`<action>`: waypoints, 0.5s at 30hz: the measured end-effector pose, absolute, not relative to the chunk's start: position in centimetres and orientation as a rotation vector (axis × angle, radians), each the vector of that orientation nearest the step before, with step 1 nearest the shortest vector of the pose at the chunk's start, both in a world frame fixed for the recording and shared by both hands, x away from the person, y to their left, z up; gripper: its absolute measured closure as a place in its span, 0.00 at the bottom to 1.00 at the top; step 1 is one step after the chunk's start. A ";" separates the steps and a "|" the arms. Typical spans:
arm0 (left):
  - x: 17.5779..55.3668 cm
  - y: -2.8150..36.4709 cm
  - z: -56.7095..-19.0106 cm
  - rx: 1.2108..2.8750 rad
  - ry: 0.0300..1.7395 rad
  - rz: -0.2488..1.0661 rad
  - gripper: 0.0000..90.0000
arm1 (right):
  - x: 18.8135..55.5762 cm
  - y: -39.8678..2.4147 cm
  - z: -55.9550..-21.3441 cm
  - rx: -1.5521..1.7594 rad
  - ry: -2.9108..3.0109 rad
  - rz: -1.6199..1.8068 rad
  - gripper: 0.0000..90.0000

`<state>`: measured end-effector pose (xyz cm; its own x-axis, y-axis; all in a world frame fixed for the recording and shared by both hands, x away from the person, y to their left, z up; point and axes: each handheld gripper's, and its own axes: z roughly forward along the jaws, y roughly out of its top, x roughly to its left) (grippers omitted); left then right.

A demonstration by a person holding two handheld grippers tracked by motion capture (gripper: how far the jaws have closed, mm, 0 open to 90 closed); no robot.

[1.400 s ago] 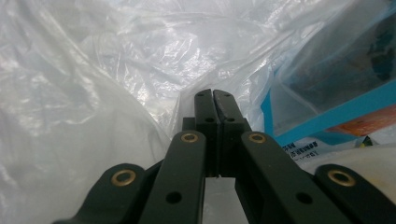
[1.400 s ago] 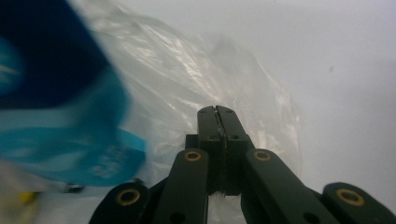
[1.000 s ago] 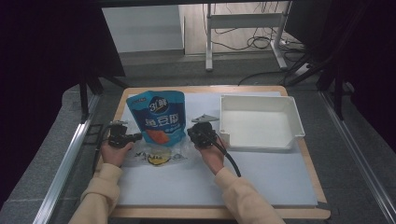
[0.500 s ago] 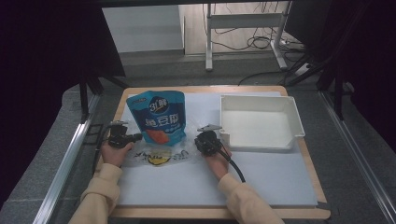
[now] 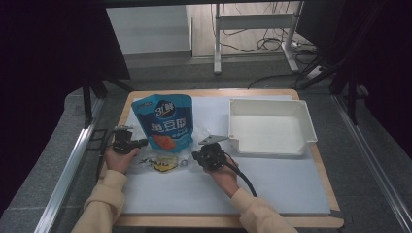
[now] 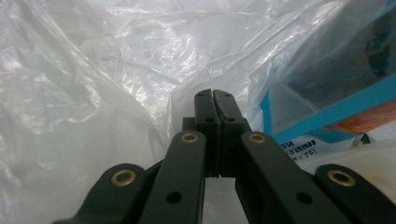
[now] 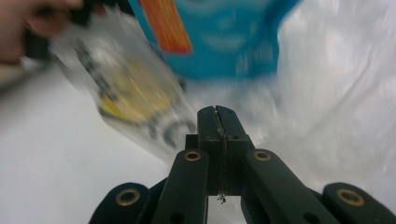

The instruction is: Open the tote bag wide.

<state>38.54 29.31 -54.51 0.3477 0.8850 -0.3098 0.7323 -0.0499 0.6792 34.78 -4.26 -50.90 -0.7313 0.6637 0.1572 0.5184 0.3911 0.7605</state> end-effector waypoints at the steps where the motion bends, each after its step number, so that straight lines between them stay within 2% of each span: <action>1: 38.5 29.3 -54.5 1.819 1.426 0.243 1.00 | 34.9 -4.4 -51.4 1.068 2.483 1.230 0.98; 6: 38.6 29.4 -54.5 1.821 1.425 0.244 1.00 | 35.5 -5.4 -53.3 1.127 2.511 1.165 0.98; 15: 38.5 29.3 -54.6 1.821 1.426 0.243 1.00 | 35.5 -6.0 -53.8 1.116 2.516 1.172 0.99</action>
